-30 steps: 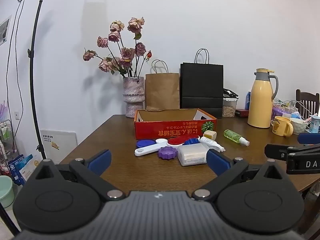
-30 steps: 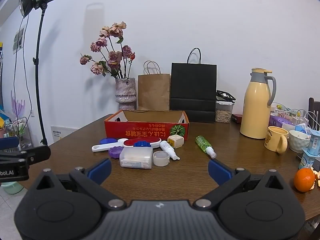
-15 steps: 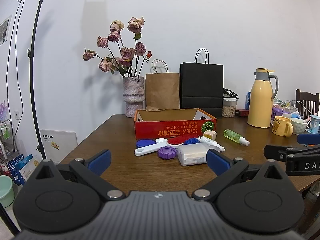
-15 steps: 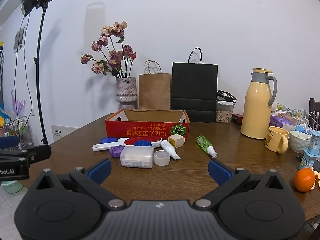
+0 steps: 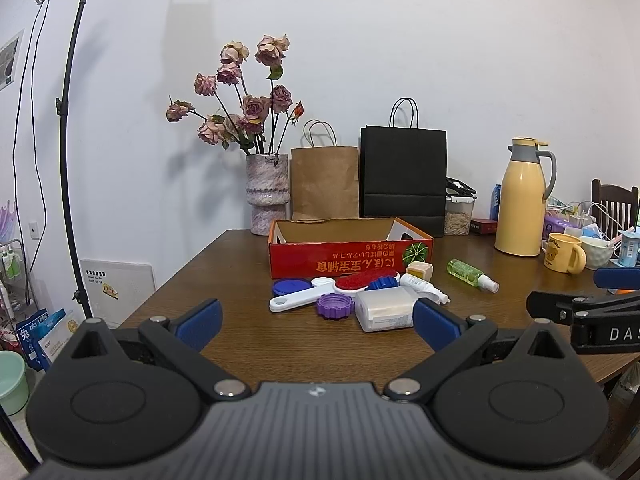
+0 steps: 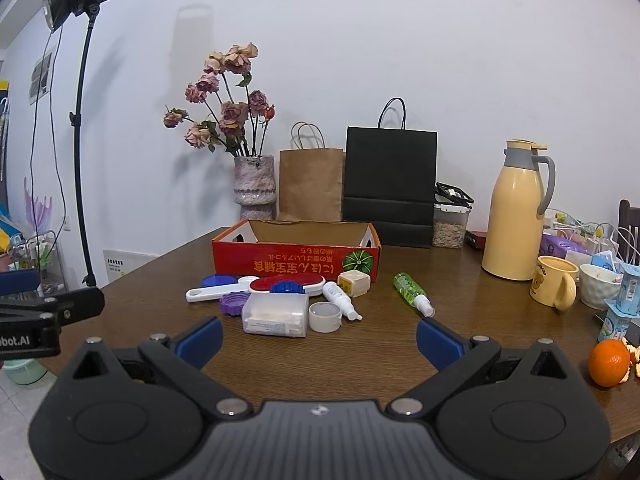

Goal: Organize rigid objects

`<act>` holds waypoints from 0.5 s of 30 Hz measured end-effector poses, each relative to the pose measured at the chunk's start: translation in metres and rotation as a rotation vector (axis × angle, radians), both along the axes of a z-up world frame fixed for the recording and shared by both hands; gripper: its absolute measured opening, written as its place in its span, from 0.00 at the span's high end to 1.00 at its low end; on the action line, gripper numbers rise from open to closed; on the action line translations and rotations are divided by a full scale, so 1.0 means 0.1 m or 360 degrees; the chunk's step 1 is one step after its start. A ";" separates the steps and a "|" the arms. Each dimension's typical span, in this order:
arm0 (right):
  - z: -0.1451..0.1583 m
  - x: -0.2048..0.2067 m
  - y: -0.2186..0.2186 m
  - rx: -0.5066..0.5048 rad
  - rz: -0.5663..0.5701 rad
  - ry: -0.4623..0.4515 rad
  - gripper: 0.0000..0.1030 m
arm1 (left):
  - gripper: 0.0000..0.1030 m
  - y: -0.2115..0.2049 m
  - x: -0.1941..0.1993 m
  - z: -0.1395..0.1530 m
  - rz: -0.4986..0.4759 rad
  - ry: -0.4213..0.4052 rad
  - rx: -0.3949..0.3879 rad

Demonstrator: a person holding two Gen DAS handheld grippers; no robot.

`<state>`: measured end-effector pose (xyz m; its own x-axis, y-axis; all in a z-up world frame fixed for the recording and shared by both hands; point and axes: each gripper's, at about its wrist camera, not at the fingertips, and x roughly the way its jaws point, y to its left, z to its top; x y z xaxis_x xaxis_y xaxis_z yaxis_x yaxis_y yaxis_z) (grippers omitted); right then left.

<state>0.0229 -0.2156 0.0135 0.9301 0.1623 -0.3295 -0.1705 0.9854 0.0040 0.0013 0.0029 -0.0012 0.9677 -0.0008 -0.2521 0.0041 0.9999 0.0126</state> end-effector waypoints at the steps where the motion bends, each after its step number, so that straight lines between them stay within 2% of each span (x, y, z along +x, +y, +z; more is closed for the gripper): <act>1: 0.00 0.00 0.00 0.0001 0.0000 0.0000 0.00 | 0.00 0.00 0.00 0.00 0.0001 0.0000 0.0002; 15: 0.00 -0.01 0.01 -0.0004 0.0000 -0.0002 0.00 | 0.00 -0.04 -0.01 0.04 -0.0005 -0.0006 0.0002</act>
